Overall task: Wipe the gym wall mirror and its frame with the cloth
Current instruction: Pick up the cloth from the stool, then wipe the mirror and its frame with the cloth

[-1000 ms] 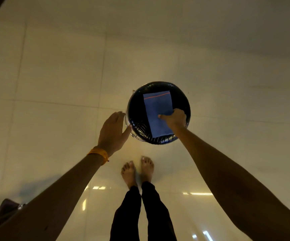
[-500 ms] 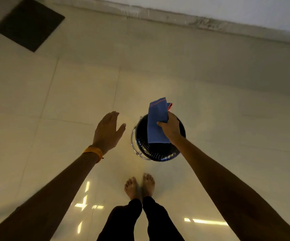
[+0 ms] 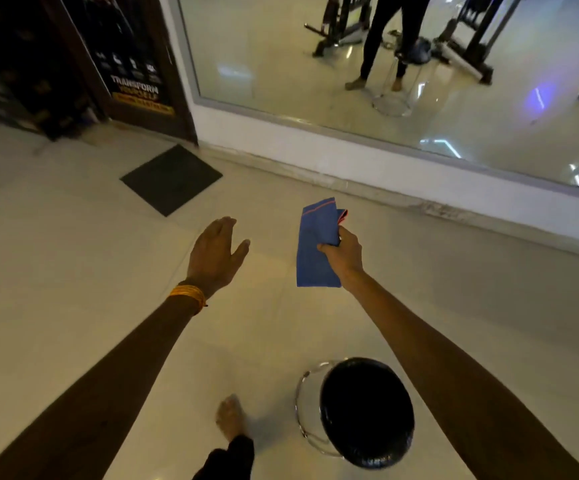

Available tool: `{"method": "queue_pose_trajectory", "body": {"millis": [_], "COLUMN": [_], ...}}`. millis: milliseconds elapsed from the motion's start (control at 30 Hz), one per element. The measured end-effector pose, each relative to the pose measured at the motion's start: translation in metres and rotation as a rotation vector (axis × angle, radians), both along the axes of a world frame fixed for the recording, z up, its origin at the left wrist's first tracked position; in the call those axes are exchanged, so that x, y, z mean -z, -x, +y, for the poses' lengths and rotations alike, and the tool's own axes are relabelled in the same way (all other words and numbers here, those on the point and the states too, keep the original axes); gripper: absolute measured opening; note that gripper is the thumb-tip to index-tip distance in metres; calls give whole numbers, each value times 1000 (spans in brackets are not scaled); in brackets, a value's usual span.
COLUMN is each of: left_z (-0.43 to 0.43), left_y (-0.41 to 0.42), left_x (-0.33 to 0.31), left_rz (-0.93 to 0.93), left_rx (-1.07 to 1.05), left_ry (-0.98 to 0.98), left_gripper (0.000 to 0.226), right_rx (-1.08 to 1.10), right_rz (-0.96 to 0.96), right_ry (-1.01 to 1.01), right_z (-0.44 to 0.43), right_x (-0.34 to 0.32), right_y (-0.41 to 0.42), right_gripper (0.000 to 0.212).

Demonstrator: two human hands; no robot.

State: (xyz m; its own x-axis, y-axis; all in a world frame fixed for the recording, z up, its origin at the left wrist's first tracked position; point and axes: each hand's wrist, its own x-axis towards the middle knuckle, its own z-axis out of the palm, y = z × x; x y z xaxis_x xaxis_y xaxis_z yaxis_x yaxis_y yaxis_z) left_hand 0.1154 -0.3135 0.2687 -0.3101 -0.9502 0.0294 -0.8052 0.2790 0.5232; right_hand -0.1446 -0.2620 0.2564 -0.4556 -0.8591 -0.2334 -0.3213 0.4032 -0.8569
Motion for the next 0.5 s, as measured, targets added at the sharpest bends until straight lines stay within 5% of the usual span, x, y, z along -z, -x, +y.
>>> {"method": "queue_pose_trajectory", "body": {"millis": [500], "left_z": [-335], "left_y": [-89], "left_x": [-123], "left_rz": [89], "left_rx": [39], "left_ry": [157], "left_gripper": [59], "right_rx": [59], "right_rz": [31], "right_ry": [211], "right_z": [-336], "right_x": [-132], "right_y": [-91], "right_gripper": [30]}}
